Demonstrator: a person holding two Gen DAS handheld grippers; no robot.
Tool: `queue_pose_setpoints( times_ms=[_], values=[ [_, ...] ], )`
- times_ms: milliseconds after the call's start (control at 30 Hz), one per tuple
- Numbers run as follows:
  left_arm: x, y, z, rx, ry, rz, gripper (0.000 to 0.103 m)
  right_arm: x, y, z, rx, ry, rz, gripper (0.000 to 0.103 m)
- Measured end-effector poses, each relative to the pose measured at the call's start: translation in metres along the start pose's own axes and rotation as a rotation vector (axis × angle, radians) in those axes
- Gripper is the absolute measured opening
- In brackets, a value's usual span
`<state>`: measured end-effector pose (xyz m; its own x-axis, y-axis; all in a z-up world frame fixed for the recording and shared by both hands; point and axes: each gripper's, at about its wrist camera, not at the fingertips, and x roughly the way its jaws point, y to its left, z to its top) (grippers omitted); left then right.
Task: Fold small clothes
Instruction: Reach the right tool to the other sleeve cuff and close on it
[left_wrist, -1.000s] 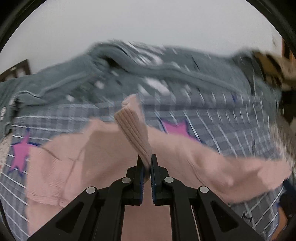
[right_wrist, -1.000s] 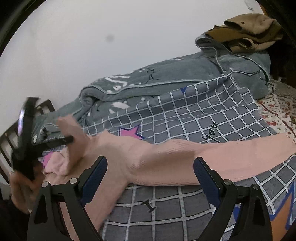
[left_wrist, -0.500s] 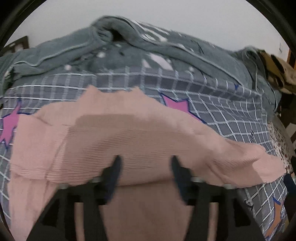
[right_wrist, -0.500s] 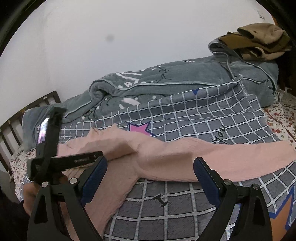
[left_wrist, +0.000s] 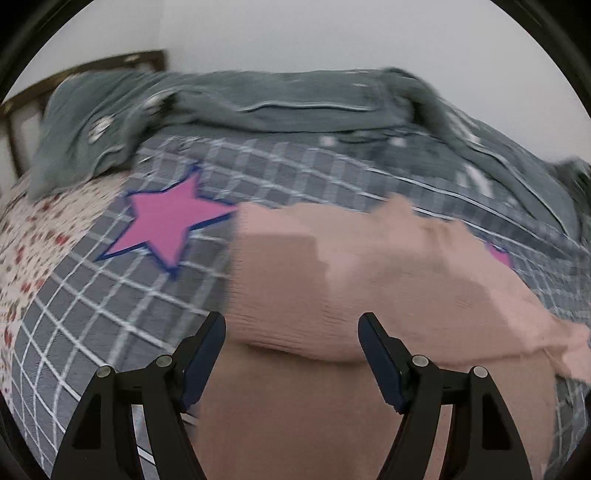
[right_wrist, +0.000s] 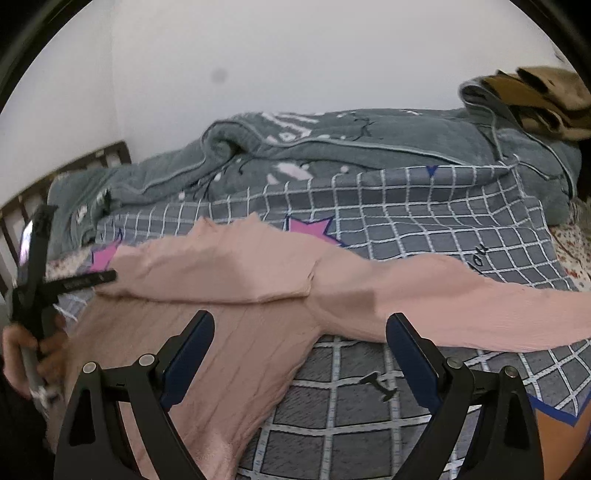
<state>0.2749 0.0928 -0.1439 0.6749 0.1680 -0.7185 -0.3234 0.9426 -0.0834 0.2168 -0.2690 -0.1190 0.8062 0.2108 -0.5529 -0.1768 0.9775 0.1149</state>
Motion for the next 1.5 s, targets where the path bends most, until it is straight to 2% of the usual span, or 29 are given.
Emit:
queue_pose_setpoints(
  times_ms=[100, 200, 300, 367, 433, 500, 600, 733, 867, 967, 1100, 1133, 1233, 1300, 1500],
  values=[
    [0.020, 0.025, 0.003, -0.079, 0.034, -0.007, 0.070, 0.012, 0.014, -0.005, -0.050, 0.027, -0.019, 0.094],
    [0.046, 0.030, -0.002, -0.085, 0.083, -0.072, 0.036, 0.022, 0.023, -0.010, -0.076, 0.058, -0.024, 0.094],
    [0.044, 0.016, -0.006, -0.014, 0.027, -0.015, 0.036, 0.027, 0.030, -0.016, -0.086, 0.080, 0.001, 0.093],
    [0.044, 0.013, -0.007, -0.001, 0.016, -0.002, 0.038, 0.027, 0.032, -0.017, -0.080, 0.082, 0.014, 0.092],
    [0.047, 0.018, -0.006, -0.023, 0.025, -0.027, 0.045, 0.024, 0.032, -0.017, -0.086, 0.088, 0.033, 0.085],
    [0.043, 0.024, -0.008, -0.045, 0.021, -0.059, 0.052, 0.015, 0.028, -0.014, -0.107, 0.081, 0.045, 0.082],
    [0.040, 0.019, -0.012, -0.010, 0.012, -0.056, 0.070, -0.006, 0.012, -0.008, -0.137, -0.008, -0.041, 0.082],
    [0.037, 0.017, -0.014, 0.008, 0.007, -0.035, 0.072, -0.029, -0.035, 0.000, -0.068, -0.093, -0.151, 0.082],
    [0.038, 0.016, -0.014, 0.013, 0.007, -0.016, 0.074, -0.041, -0.094, -0.004, 0.044, -0.091, -0.234, 0.080],
    [0.038, 0.011, -0.014, 0.033, 0.004, 0.022, 0.076, -0.051, -0.139, -0.012, 0.128, -0.077, -0.245, 0.073],
    [0.041, 0.008, -0.013, 0.044, 0.014, 0.040, 0.078, -0.058, -0.204, -0.029, 0.277, -0.033, -0.296, 0.057],
    [0.041, 0.008, -0.013, 0.045, 0.014, 0.042, 0.078, -0.059, -0.215, -0.032, 0.306, -0.019, -0.298, 0.054],
    [0.041, 0.007, -0.013, 0.048, 0.016, 0.046, 0.079, -0.062, -0.252, -0.044, 0.395, 0.005, -0.314, 0.053],
    [0.042, 0.007, -0.012, 0.049, 0.018, 0.047, 0.079, -0.061, -0.269, -0.050, 0.445, 0.013, -0.274, 0.053],
    [0.044, 0.007, -0.012, 0.045, 0.023, 0.042, 0.080, -0.041, -0.293, -0.054, 0.532, 0.051, -0.237, 0.053]
  ],
)
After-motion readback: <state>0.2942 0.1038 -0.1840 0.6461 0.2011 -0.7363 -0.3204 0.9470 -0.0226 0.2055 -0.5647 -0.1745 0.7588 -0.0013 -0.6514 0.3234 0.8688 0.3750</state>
